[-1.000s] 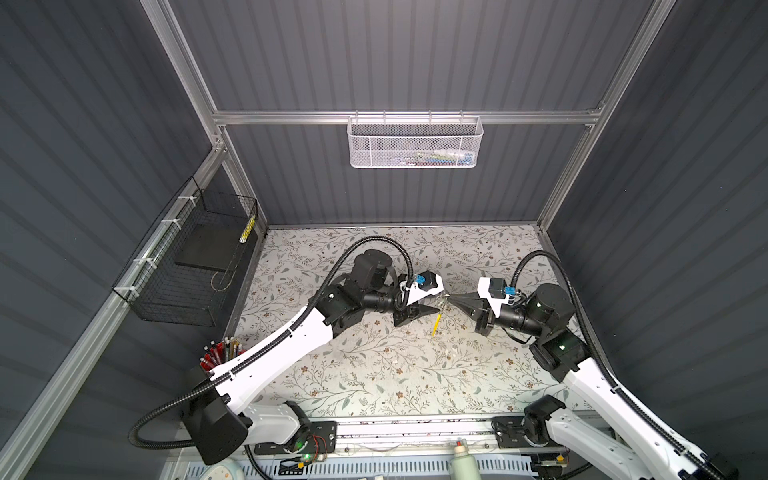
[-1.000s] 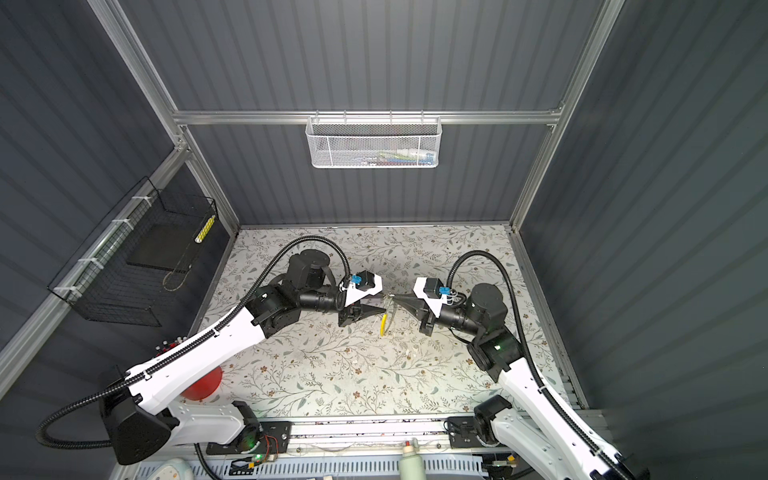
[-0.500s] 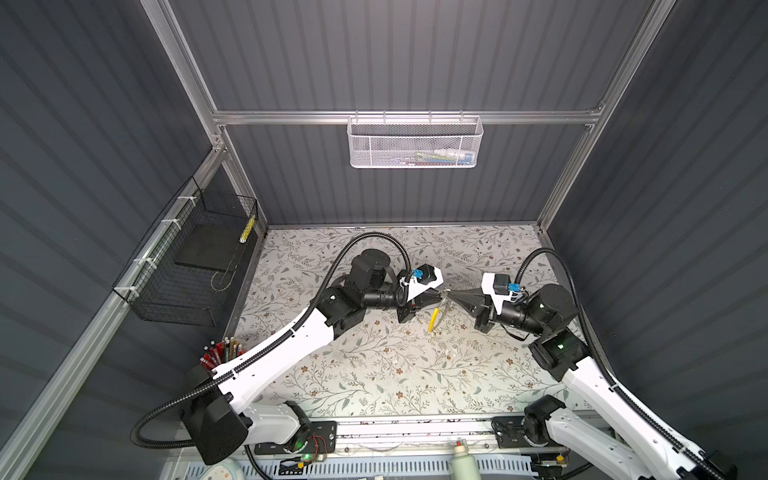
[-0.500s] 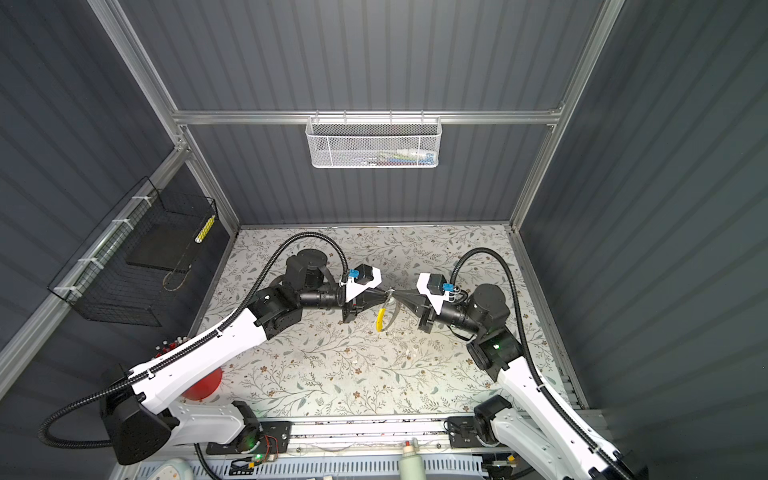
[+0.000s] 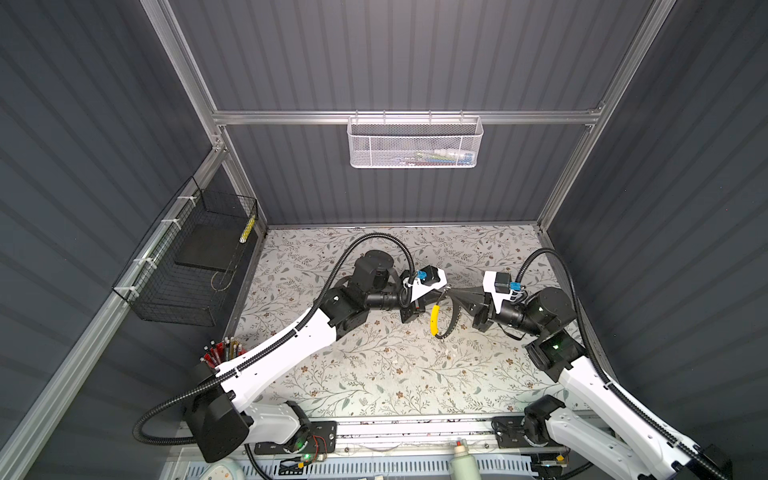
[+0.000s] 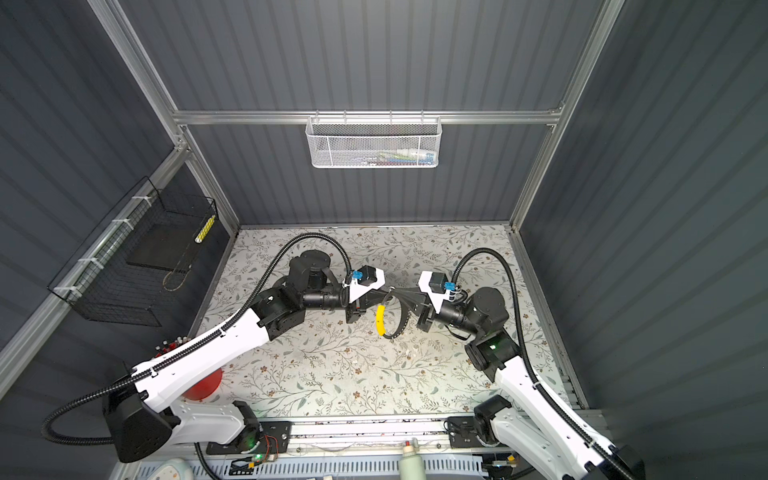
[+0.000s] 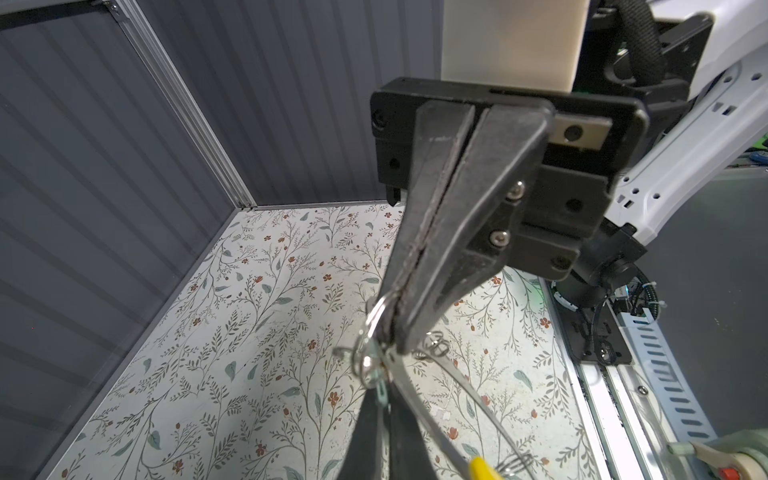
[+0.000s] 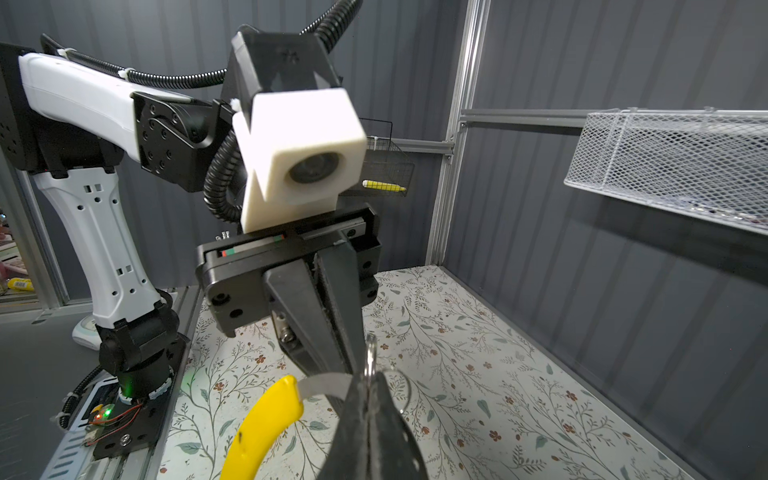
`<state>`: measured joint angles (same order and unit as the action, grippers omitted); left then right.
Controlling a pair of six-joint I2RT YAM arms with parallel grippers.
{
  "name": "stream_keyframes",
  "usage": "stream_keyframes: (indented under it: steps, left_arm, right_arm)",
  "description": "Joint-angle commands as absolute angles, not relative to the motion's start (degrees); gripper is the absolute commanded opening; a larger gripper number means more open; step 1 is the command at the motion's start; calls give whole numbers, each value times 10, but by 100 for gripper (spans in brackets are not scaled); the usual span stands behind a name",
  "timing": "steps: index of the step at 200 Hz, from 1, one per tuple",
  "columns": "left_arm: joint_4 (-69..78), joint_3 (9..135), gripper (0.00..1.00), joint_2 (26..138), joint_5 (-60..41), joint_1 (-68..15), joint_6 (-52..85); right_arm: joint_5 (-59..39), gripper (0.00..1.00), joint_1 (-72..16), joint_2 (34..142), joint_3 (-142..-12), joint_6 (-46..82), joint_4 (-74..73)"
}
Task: Put the keys on the keyring
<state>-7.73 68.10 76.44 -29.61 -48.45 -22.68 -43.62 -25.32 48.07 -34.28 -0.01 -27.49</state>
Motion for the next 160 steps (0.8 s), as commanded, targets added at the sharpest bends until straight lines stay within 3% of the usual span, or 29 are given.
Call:
stream_keyframes:
  steps: [1, 58, 84, 104, 160]
  left_arm:
    - [-102, 696, 0, 776, -324, -498, -246]
    - [-118, 710, 0, 784, -350, -503, -251]
    - [-114, 695, 18, 761, -273, -503, -258]
    - [-108, 679, 21, 732, -226, -492, -270]
    - [-116, 687, 22, 703, -258, -460, -281]
  right_arm:
    - [-420, 0, -256, 483, -337, 12, -311]
    - [-409, 0, -257, 478, -325, 11, -311]
    - [-414, 0, -257, 475, -320, 10, -312]
    - [-427, 0, -256, 470, -314, 6, -312]
    - [-459, 0, -256, 472, -312, -5, -312]
